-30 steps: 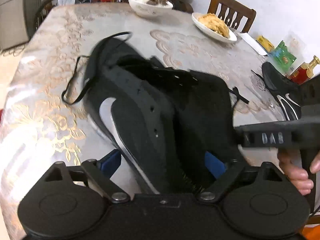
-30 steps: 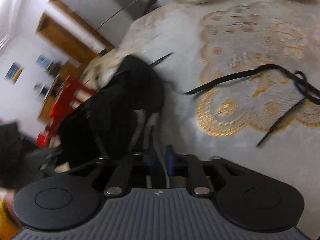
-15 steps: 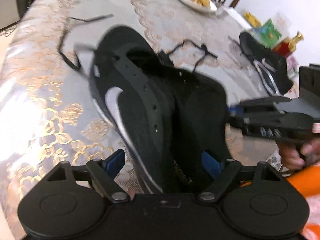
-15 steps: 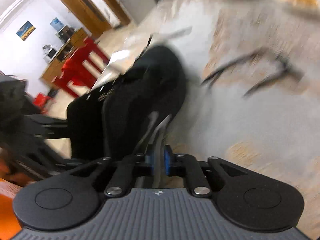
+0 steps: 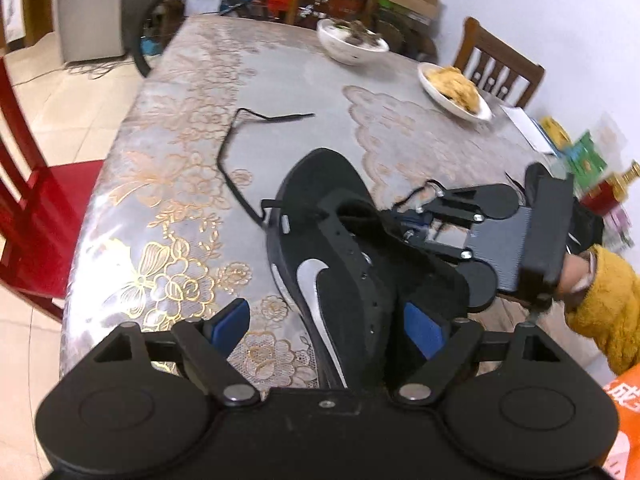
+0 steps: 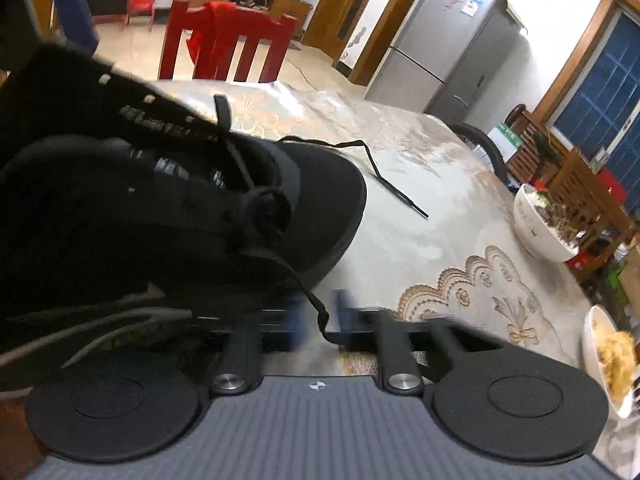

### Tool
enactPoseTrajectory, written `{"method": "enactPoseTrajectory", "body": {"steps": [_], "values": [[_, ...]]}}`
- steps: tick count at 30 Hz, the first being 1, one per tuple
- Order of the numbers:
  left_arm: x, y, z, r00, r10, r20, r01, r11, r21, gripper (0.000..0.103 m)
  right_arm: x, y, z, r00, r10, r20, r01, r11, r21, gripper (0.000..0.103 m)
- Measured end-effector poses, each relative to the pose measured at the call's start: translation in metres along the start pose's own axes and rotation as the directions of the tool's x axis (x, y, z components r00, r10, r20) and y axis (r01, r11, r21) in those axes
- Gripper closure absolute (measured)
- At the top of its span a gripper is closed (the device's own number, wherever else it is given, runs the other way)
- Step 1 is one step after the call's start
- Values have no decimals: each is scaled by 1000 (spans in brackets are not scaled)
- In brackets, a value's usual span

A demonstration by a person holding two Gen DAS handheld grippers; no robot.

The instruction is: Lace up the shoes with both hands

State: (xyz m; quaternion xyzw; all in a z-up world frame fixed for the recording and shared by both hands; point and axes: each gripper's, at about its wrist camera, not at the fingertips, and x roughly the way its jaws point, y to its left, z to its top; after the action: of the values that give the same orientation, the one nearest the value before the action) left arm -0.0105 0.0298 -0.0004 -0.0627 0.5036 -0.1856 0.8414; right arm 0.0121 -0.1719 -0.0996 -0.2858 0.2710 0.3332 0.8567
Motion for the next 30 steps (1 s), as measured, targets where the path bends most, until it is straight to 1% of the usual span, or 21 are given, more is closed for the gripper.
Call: {"method": "enactPoseTrajectory", "body": {"steps": [2, 4, 6, 8, 9, 10, 11, 12, 13, 14, 15, 16, 17, 20, 22, 23, 25, 27, 28, 29, 30], "values": [[-1, 6, -1, 1000, 2, 6, -1, 1000, -30, 20, -26, -17, 7, 997, 37, 68, -46, 989, 142, 101], [0, 11, 0, 1000, -8, 10, 9, 999, -52, 20, -68, -40, 14, 982, 58, 178, -114, 939, 325, 101], [4, 14, 3, 1000, -20, 13, 21, 998, -61, 20, -101, -66, 15, 958, 46, 282, -187, 848, 496, 101], [10, 16, 8, 999, -32, 19, 33, 998, -53, 20, -113, -90, 6, 951, -14, 308, -200, 731, 652, 100], [14, 17, 11, 999, -41, 20, 42, 998, -47, 20, -111, -101, -2, 960, -63, 272, -164, 663, 731, 100], [18, 19, 14, 998, -54, 19, 55, 998, -44, 20, -104, -111, -10, 976, -104, 190, -93, 591, 801, 96], [23, 22, 17, 998, -67, 16, 68, 997, -44, 20, -90, -119, -17, 992, -118, 47, 24, 535, 844, 84], [28, 25, 20, 997, -80, 18, 81, 995, -50, 20, -77, -121, -23, 991, -103, -85, 127, 508, 852, 79], [32, 29, 22, 995, -92, 22, 94, 994, -60, 20, -66, -120, -28, 977, -75, -200, 210, 500, 840, 76], [35, 33, 25, 994, -107, 29, 108, 991, -76, 20, -58, -117, -33, 956, -49, -289, 275, 494, 825, 76], [38, 37, 28, 992, -120, 40, 124, 987, -98, 20, -56, -110, -35, 941, -23, -339, 305, 495, 814, 76], [40, 41, 31, 990, -134, 52, 140, 982, -124, 20, -57, -102, -35, 931, 5, -364, 314, 497, 809, 76], [43, 46, 33, 987, -150, 62, 158, 976, -149, 20, -62, -95, -34, 931, 24, -365, 308, 486, 818, 74], [53, 55, 39, 980, -186, 77, 198, 961, -194, 20, -78, -79, -16, 960, 38, -278, 240, 407, 882, 67], [61, 58, 42, 977, -201, 76, 213, 955, -209, 20, -88, -66, 4, 979, 19, -202, 177, 407, 896, 60], [66, 59, 44, 974, -214, 75, 225, 948, -223, 20, -91, -57, 17, 985, 3, -170, 152, 433, 889, 56], [78, 67, 46, 966, -250, 73, 260, 919, -296, 20, -90, -37, 42, 989, -24, -147, 138, 518, 844, 56], [88, 77, 45, 953, -284, 100, 301, 874, -381, 23, -78, -21, 58, 989, -28, -145, 133, 600, 789, 56], [91, 80, 44, 948, -294, 122, 317, 855, -410, 35, -69, -14, 63, 987, -23, -157, 137, 627, 767, 56], [91, 82, 44, 946, -293, 142, 326, 847, -420, 45, -61, -9, 66, 984, -26, -177, 151, 648, 746, 57], [89, 83, 44, 945, -288, 158, 328, 850, -412, 65, -54, -4, 69, 980, -44, -194, 174, 667, 725, 57]]}}
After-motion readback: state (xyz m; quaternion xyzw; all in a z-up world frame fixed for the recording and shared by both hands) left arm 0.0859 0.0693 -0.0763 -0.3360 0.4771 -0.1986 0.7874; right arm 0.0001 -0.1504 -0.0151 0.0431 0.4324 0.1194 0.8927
